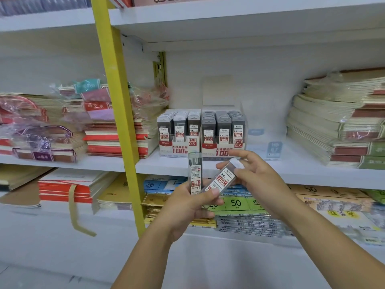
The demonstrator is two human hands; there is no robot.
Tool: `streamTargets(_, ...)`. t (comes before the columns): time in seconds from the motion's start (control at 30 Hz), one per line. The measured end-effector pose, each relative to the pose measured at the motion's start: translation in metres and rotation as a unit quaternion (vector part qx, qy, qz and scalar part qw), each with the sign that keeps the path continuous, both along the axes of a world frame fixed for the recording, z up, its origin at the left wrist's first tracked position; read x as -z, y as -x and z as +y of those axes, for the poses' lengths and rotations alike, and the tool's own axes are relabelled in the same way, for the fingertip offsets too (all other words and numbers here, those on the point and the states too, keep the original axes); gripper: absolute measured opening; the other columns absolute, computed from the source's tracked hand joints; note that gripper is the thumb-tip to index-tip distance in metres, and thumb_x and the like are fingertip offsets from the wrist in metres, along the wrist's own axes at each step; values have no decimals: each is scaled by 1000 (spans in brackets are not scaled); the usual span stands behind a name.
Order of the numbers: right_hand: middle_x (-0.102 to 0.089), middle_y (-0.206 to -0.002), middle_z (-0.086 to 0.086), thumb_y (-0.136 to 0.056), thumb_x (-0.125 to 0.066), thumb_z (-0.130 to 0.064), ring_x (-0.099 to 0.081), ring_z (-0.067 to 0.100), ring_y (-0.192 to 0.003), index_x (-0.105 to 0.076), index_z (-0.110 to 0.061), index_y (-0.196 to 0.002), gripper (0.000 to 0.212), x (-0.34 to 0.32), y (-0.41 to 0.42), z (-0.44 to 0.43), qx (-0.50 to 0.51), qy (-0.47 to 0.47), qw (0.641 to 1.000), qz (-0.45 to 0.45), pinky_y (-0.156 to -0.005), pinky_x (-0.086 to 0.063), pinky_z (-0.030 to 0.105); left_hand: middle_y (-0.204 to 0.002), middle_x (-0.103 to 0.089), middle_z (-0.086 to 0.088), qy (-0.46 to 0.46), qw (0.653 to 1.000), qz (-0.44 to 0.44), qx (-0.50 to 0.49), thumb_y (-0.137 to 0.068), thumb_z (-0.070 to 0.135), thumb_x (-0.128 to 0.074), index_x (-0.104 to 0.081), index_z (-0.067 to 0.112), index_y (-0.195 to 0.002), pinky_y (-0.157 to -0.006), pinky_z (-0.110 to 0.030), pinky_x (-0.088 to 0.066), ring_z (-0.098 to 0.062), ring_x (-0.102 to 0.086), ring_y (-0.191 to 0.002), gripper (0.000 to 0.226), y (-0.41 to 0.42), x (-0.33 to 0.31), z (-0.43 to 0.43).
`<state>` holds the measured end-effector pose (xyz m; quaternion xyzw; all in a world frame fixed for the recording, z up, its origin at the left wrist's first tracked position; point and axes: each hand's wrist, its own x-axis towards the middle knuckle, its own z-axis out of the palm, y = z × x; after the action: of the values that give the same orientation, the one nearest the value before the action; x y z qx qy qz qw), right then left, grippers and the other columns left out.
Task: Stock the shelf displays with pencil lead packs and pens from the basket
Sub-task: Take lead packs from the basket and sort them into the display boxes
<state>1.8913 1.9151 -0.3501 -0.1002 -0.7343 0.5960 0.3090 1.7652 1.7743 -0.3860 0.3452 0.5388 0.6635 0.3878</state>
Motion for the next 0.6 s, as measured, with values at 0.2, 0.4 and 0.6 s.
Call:
streamTargets(0.2, -76, -97, 2, -92, -64, -13, -70, 16, -80, -60, -17, -110, 19, -6, -6, -1, 31, 9, 999, 1, -71, -56, 22, -106, -78, -5, -11, 1000, -5, -16, -73, 29, -81, -69, 13, -116, -58, -21, -57, -21, -75, -97, 48, 1, -3, 2)
streamTargets(0.4, -76, -95, 4, -92, -62, -6, -71, 23, -80, -59, -17, -106, 18, -8, -3, -4, 58, -17, 998, 10, -70, -58, 29, -104, -78, -1, -25, 1000, -5, -9, -86, 26, -75, -65, 17, -120, -62, -25, -60, -22, -75, -98, 37, 1, -3, 4)
streamTargets(0.6, -75, -92, -5, -92, -62, -4, -71, 11, -78, -57, -23, -100, 22, -45, 20, -9, 112, -97, 983, 106, -65, -56, 22, -90, -77, 1, -62, 992, -29, -106, -103, 39, -48, -53, 25, -120, -58, -25, -58, -20, -77, -87, 23, 14, -7, 1)
